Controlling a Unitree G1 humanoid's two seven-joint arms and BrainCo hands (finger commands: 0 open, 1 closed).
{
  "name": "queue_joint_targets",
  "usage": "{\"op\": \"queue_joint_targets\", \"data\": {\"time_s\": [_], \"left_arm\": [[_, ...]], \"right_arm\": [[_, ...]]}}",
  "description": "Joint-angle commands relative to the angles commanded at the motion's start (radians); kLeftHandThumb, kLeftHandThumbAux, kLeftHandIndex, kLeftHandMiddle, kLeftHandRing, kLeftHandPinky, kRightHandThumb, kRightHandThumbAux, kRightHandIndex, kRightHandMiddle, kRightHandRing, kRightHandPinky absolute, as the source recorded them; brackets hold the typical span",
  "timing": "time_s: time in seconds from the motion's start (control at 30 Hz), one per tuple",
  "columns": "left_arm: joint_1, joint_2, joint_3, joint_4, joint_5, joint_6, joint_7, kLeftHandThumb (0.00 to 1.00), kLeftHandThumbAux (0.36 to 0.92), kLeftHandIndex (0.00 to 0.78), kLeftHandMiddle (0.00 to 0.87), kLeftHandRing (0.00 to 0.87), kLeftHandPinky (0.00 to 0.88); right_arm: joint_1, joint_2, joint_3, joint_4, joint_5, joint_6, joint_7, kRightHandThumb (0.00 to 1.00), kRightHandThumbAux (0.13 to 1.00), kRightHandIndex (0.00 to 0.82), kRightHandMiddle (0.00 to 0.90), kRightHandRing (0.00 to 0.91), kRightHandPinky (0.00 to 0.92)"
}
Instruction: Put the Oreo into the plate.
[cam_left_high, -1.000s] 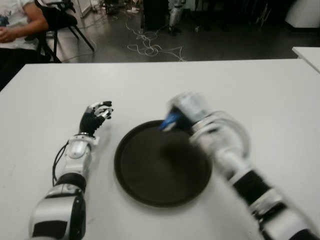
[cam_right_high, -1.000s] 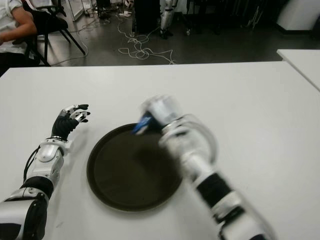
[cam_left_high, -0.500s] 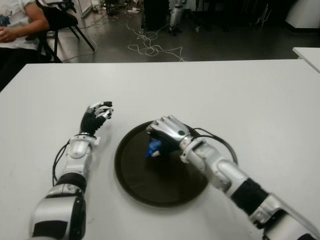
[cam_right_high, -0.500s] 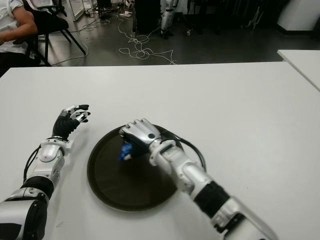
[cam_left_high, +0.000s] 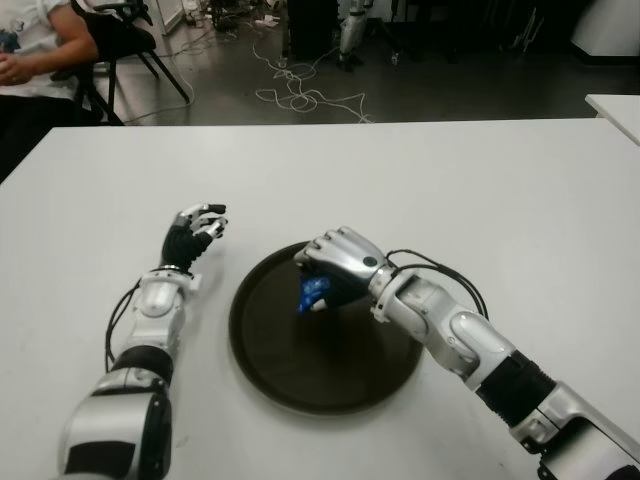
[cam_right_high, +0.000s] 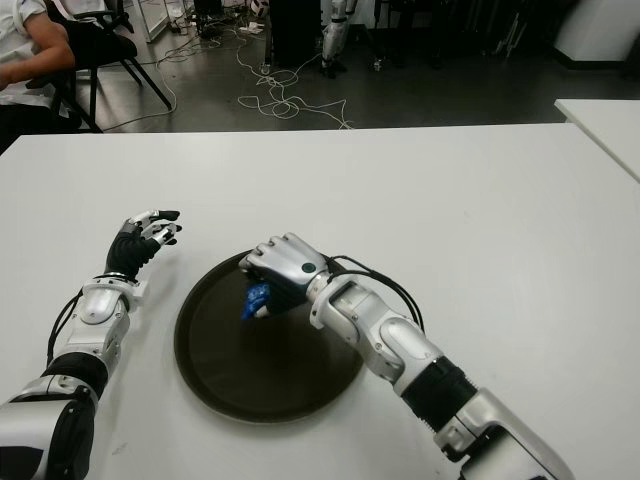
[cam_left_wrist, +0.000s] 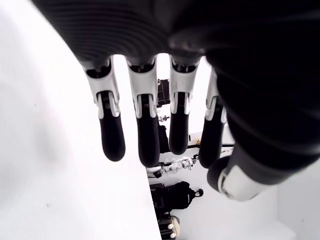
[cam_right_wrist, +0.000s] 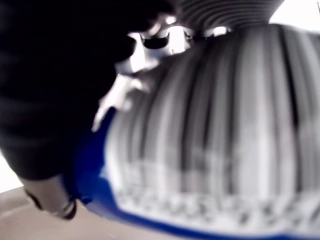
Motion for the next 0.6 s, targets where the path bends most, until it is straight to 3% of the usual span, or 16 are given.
{"op": "queue_joint_targets", "data": {"time_s": [0.1, 0.13, 0.17, 0.2, 0.27, 0.4, 0.6], "left_arm": [[0.000, 0.000, 0.001, 0.000, -0.002, -0.004, -0.001, 0.720, 0.708, 0.404, 0.272, 0.304, 0.351], [0.000, -0.001, 0.001, 0.001, -0.002, -0.004, -0.001, 0.720, 0.708, 0.404, 0.271, 0.303, 0.350], [0.000, -0.001, 0.001, 0.001, -0.002, -0.004, -0.001, 0.720, 0.708, 0.404, 0.270, 0.302, 0.350], [0.000, -0.001, 0.001, 0.001, -0.002, -0.005, -0.001, 0.720, 0.708, 0.404, 0.269, 0.302, 0.348], [0.000, 0.000, 0.000, 0.002, -0.002, -0.004, 0.002, 0.721, 0.709, 0.404, 0.268, 0.304, 0.349], [-0.002, 0.002, -0.003, 0.006, 0.004, 0.007, 0.010, 0.720, 0.708, 0.404, 0.259, 0.299, 0.345], [-0.005, 0.003, -0.006, 0.011, 0.008, 0.007, 0.017, 0.718, 0.708, 0.404, 0.257, 0.297, 0.334]], "right_arm": [[0.007, -0.004, -0.007, -0.004, 0.007, -0.007, 0.010, 0.120, 0.879, 0.415, 0.508, 0.503, 0.446], [0.009, -0.005, -0.008, -0.005, 0.008, -0.009, 0.015, 0.076, 0.857, 0.339, 0.402, 0.386, 0.304], [0.009, -0.009, -0.009, -0.007, 0.009, -0.008, 0.030, 0.061, 0.849, 0.312, 0.364, 0.344, 0.254], [0.008, -0.012, -0.009, -0.009, 0.009, -0.008, 0.040, 0.039, 0.811, 0.236, 0.248, 0.220, 0.162], [0.003, -0.018, -0.007, -0.009, 0.008, -0.007, 0.067, 0.020, 0.761, 0.151, 0.132, 0.112, 0.083], [-0.013, -0.031, -0.010, 0.010, 0.010, -0.026, 0.091, 0.004, 0.679, 0.038, 0.027, 0.023, 0.017], [-0.014, -0.031, -0.024, 0.029, 0.010, -0.034, 0.079, 0.000, 0.653, 0.003, 0.002, 0.002, 0.001]]}}
